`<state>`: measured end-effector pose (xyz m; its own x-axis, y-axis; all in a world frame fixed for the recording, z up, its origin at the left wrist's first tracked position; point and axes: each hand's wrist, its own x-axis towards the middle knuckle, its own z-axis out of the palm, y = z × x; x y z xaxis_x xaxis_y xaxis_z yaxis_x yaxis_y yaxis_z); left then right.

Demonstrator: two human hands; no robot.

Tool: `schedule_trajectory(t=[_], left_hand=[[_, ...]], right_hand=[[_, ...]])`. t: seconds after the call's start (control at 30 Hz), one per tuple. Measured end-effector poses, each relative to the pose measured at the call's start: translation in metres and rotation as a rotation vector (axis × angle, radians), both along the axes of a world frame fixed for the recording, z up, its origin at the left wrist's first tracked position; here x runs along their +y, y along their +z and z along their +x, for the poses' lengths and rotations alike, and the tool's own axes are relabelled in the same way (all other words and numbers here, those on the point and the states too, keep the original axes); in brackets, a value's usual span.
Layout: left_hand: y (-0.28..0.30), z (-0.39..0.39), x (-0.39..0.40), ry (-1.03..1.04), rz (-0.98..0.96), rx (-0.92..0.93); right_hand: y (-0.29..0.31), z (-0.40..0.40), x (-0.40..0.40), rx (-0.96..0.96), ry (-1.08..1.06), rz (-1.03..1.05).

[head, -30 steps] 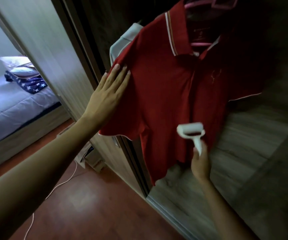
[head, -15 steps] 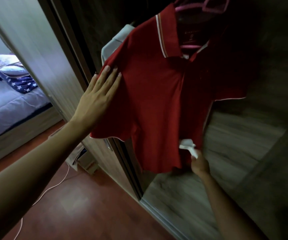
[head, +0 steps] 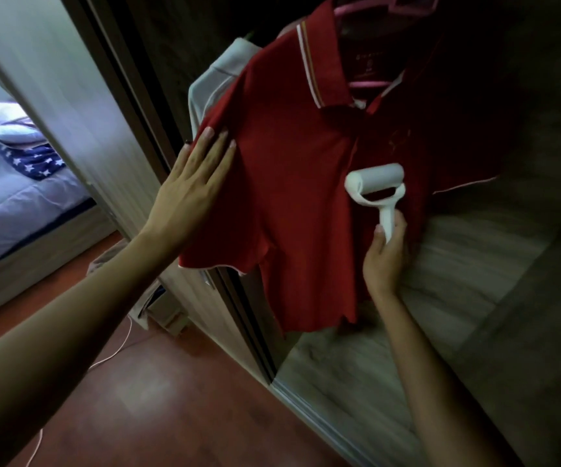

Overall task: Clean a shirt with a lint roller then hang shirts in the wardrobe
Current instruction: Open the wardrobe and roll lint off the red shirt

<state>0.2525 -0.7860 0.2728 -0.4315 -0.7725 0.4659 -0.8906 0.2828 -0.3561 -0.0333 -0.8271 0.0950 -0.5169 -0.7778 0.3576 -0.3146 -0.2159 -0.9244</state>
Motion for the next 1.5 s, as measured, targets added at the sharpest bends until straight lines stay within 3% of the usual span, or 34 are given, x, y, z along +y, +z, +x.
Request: schedule_trajectory(t=[0.23,0.5,0.6,0.67,0.8,0.9,1.17,1.5], left_hand=[[-0.002,0.001,0.001,-0.008,-0.026,0.001],[-0.007,-0.005,-0.002,-0.006,-0.017,0.021],[-0.007,-0.008,-0.002,0.003,-0.010,0.036],[-0.007,-0.009,-0.001,0.004,-0.009,0.045],[-0.013,-0.013,0.001,-0.006,-0.015,0.064],[-0.019,-0.020,0.001,-0.044,-0.028,0.098],[-0.041,-0.024,-0.002,-0.217,-0.054,0.216],[-0.043,-0.030,0.001,-0.456,0.061,0.348]], right_hand=[[-0.080,0.024,0.056,0.116,0.177,0.258],[0.003,0.070,0.054,0.109,0.110,-0.033],[0.004,0.080,0.048,0.118,0.128,-0.030],[-0.022,0.082,0.049,0.178,0.124,0.078],[-0.083,0.069,0.066,0.353,0.198,0.502],[-0.098,0.060,0.084,0.430,0.202,0.581],[-0.049,0.038,0.101,0.353,0.035,0.453],[0.038,0.058,0.145,0.277,-0.216,0.292]])
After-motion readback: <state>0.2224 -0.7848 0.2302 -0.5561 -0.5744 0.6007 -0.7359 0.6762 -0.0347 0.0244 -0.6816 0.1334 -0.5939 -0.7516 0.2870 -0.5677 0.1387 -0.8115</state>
